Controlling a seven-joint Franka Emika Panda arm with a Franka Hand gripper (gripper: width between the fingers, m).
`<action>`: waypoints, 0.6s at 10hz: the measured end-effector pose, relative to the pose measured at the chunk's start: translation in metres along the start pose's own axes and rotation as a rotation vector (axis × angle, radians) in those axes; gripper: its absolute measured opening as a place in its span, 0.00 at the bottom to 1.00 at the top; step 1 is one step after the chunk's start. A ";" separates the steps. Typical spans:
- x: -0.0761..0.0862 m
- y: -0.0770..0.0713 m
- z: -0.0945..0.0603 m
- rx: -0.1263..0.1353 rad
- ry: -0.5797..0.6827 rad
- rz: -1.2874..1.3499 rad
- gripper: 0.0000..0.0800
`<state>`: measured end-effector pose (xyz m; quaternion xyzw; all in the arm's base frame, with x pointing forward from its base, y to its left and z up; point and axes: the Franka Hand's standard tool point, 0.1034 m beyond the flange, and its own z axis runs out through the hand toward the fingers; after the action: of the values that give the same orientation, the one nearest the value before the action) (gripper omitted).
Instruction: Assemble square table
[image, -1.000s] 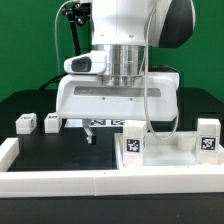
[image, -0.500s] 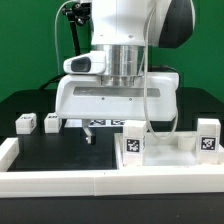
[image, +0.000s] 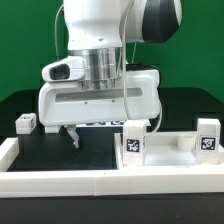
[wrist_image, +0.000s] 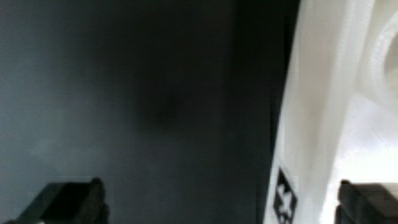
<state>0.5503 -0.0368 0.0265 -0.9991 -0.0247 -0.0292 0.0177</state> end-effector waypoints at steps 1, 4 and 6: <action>0.000 -0.003 0.003 0.001 -0.004 0.007 0.81; -0.003 -0.007 0.009 -0.004 -0.012 0.032 0.81; -0.003 -0.009 0.009 -0.004 -0.013 0.052 0.81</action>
Offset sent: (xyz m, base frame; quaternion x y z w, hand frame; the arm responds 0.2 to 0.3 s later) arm -0.0049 -0.0039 -0.0056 -0.0347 -0.0220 0.0173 0.9990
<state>0.5477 -0.0281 0.0173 -0.9996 0.0013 -0.0223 0.0165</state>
